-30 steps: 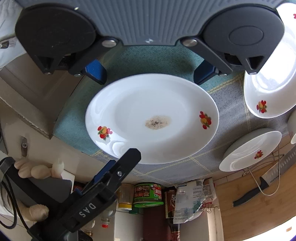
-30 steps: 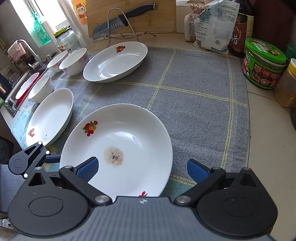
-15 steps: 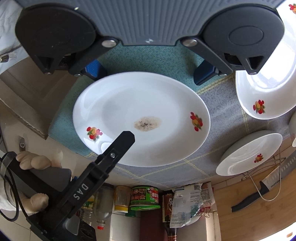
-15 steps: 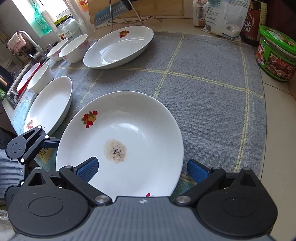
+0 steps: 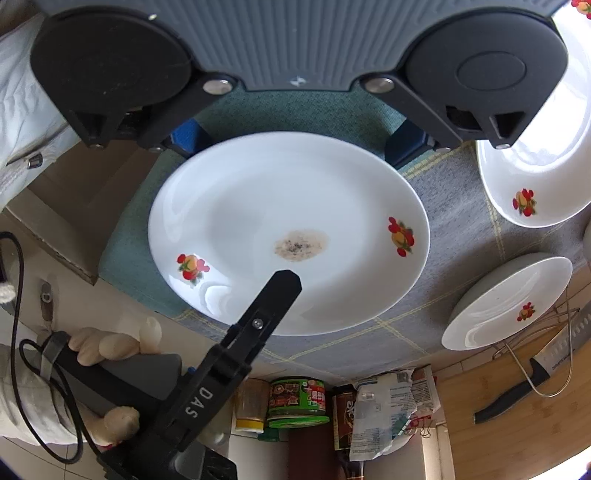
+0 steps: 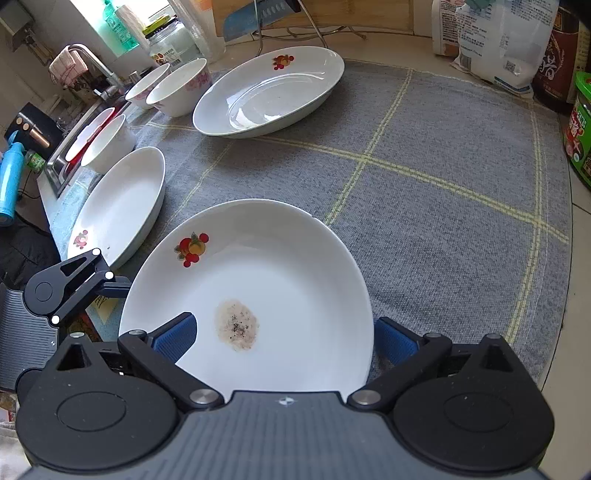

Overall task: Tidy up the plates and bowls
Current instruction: 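Lift the brown-stained plate off the towel with the right gripper, then carry the held stained plate across the towel with the right gripper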

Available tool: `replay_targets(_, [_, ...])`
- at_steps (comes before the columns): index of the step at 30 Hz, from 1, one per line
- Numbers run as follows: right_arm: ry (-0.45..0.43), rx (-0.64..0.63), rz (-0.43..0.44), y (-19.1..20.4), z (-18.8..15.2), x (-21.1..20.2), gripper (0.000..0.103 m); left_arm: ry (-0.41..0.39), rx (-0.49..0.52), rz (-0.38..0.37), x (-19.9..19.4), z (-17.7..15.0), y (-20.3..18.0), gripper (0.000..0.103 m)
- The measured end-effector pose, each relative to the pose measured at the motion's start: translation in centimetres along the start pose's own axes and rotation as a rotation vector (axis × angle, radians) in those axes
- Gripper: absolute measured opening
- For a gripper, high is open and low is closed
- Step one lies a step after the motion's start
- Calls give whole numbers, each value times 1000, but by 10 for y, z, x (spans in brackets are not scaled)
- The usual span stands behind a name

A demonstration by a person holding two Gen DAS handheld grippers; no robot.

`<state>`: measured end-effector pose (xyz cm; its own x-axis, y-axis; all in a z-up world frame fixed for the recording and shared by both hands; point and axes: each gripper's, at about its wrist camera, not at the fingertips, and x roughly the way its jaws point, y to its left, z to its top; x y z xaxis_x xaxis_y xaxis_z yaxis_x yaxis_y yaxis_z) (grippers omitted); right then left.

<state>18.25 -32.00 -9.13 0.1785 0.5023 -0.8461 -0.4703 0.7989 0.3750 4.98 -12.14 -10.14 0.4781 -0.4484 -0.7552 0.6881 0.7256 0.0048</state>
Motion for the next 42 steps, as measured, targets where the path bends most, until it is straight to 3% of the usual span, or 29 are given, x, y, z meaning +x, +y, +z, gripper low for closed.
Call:
replay_targets(13, [20,-35,73,1,9,6,103,20,40,12,0,7,-5,96])
replay_targets(25, [24,-35,46,2,9,4,103,18,78,13,-2,13,-5,96])
replay_targets(42, [-38,-36,10,-14,13,-19,103,2,115,2,9,38,-2,96])
